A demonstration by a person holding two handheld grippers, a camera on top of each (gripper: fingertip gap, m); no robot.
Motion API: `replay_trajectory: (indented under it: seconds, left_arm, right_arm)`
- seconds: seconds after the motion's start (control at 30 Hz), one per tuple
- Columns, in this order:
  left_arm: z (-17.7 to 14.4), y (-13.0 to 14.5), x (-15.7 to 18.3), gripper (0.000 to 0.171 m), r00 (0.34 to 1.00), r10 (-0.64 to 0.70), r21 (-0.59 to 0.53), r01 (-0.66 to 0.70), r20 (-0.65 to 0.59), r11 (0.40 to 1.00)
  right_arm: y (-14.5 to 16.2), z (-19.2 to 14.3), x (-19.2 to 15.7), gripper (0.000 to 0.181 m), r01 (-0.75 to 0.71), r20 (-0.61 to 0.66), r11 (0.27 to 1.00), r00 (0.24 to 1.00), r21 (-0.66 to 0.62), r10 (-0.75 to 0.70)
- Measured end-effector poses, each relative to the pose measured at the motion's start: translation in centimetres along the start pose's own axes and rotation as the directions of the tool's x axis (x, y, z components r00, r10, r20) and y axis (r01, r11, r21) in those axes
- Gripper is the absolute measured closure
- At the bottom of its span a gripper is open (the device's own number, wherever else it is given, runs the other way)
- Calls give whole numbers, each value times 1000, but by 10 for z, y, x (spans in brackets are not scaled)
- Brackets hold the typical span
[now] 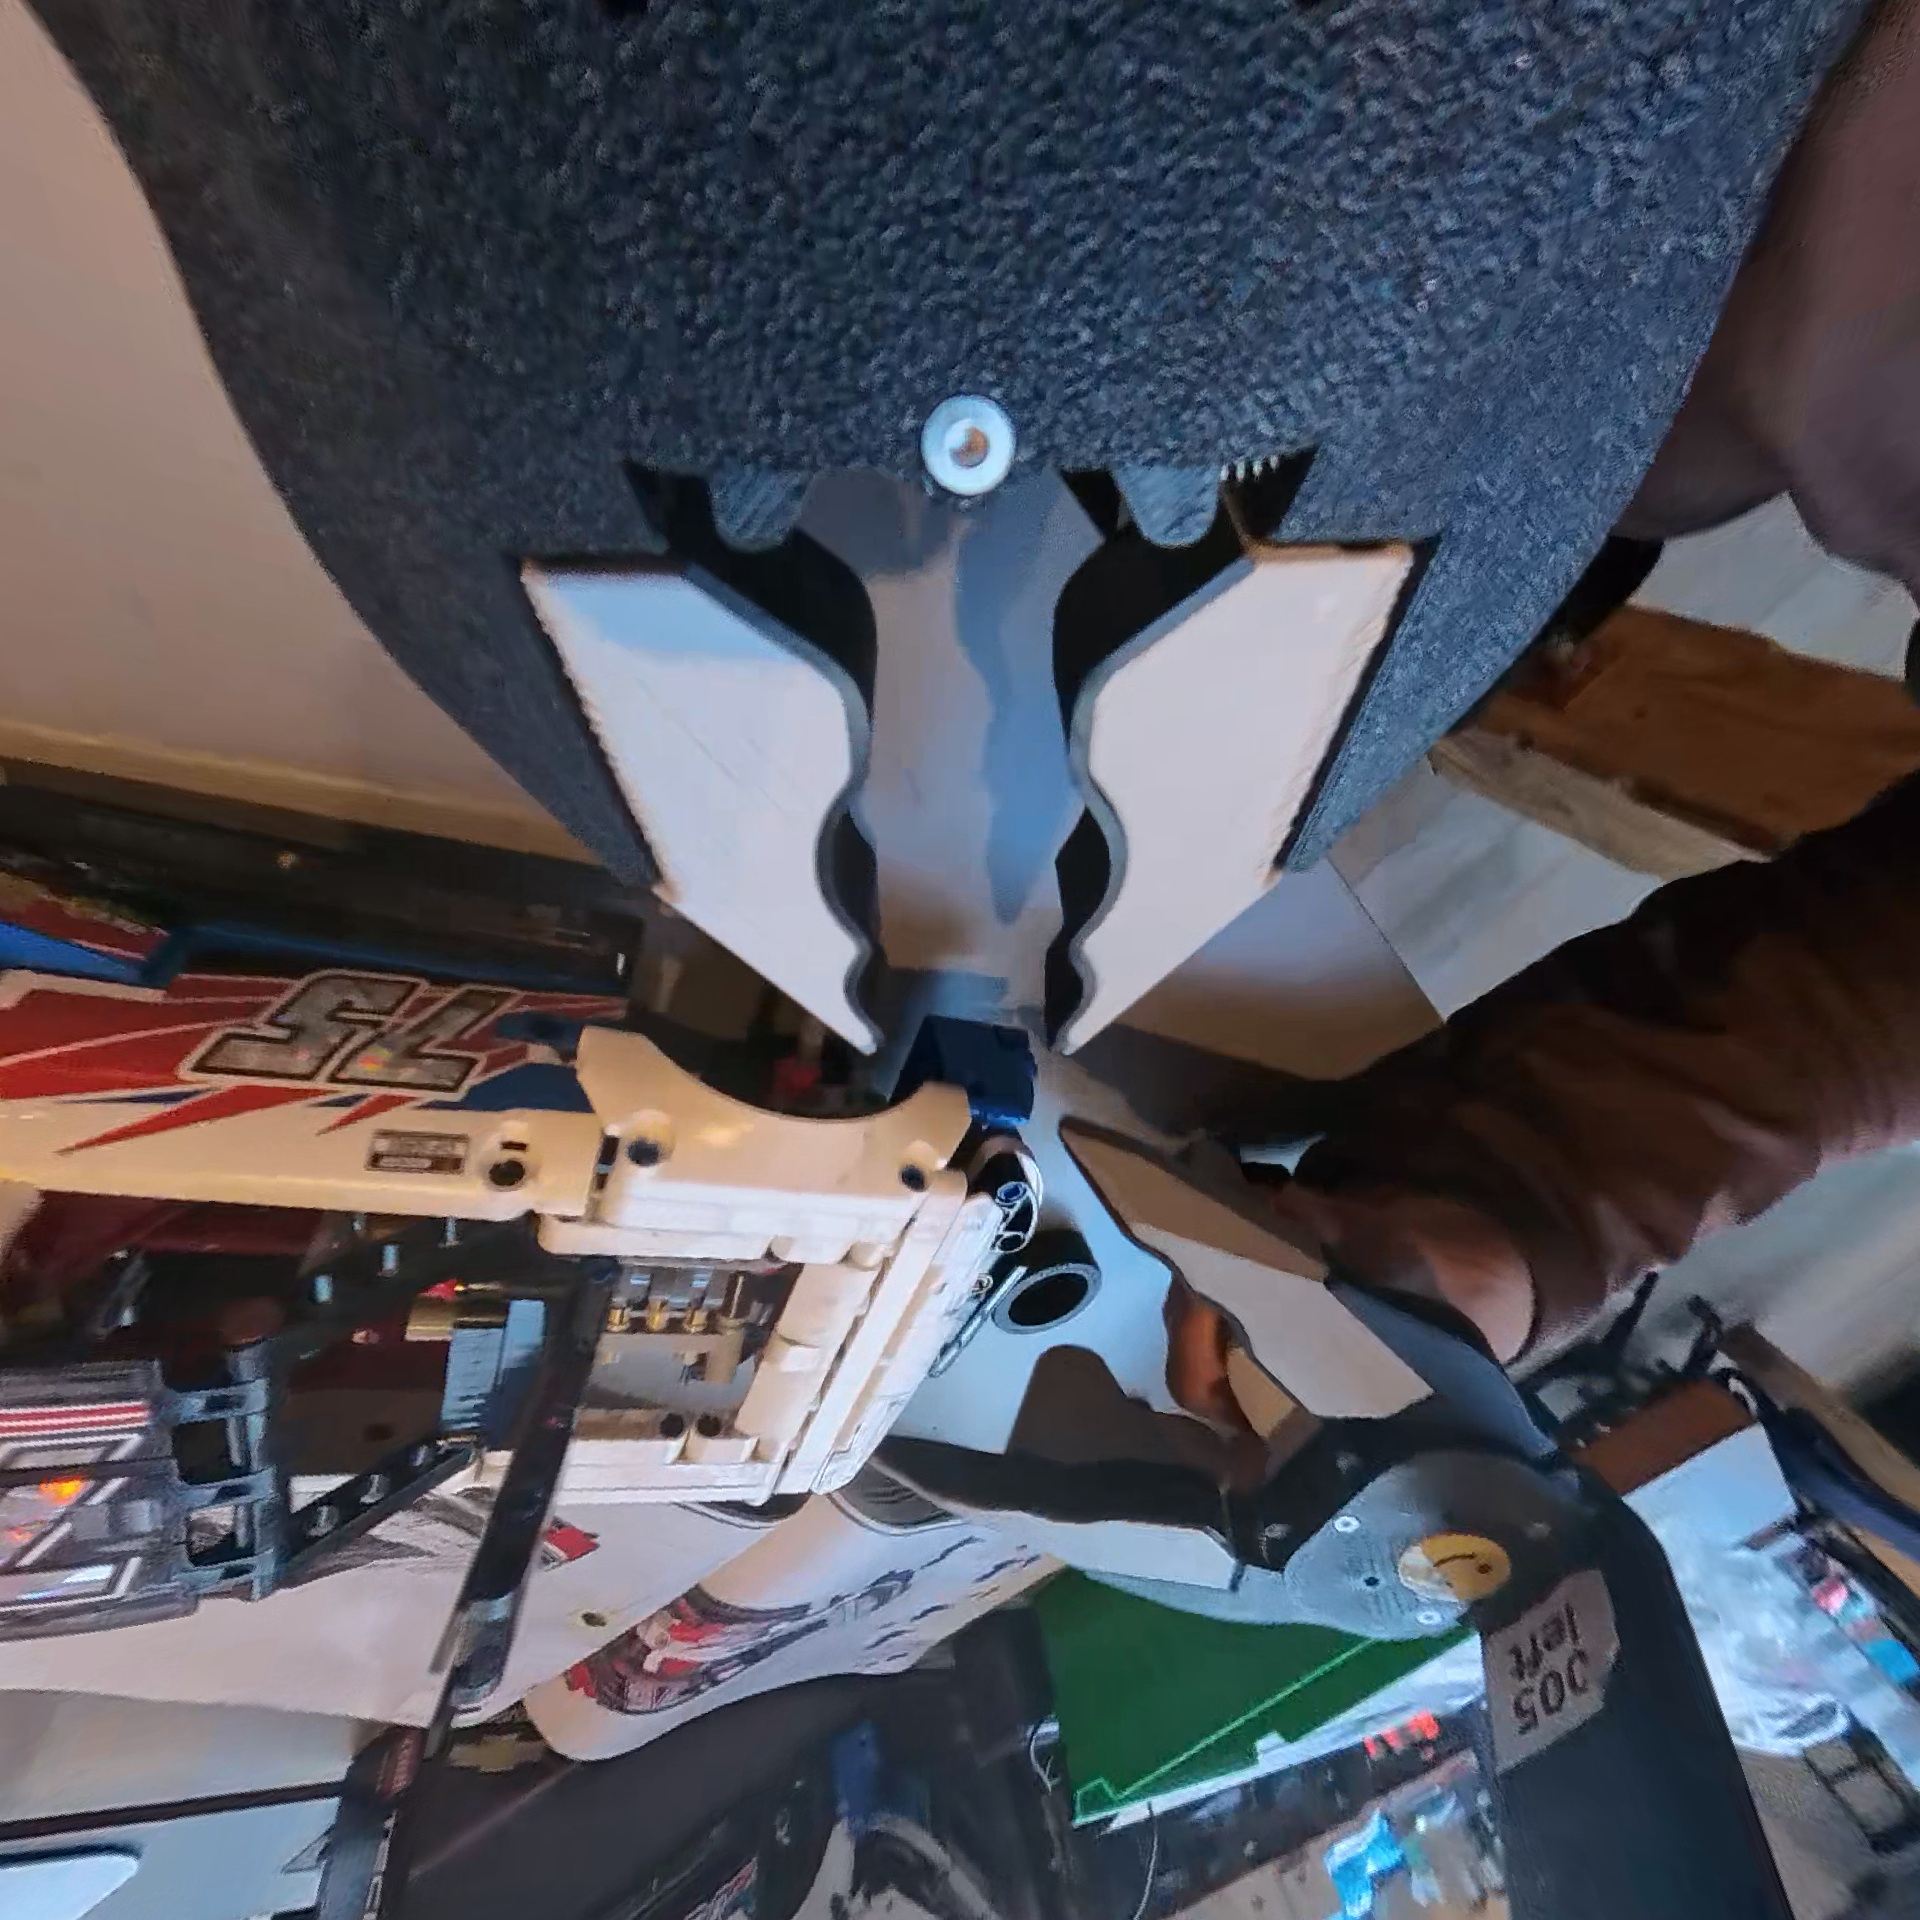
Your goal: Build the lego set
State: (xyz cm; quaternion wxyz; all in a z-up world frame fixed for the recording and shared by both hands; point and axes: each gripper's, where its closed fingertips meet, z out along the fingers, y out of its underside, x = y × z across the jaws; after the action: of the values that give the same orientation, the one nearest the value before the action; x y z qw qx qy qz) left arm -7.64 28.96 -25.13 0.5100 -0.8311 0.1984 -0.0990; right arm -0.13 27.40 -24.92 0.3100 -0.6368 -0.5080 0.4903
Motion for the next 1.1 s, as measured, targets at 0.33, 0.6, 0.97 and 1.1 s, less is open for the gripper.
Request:
replay_trajectory:
  seconds: [0.33,0.6,0.97,1.1]
  left_arm:
    - [13,18,5,56,969,184,-92,-201,-163,975]
    - [15,17,3,61,970,184,-91,-200,-156,976]
    - [17,19,0,68,976,191,-114,-202,-101,973]
    - [19,23,-1,69,978,190,-146,-202,-91,968]
  right_arm:
    - [-3,23,-2,139,-45,-121,998,991,43,50]
    - [-3,28,2,150,-72,-167,996,983,47,79]
    - [-1,31,1,151,-22,-230,1000,973,20,26]
    - [-2,32,-2,156,-26,-182,999,983,19,29]
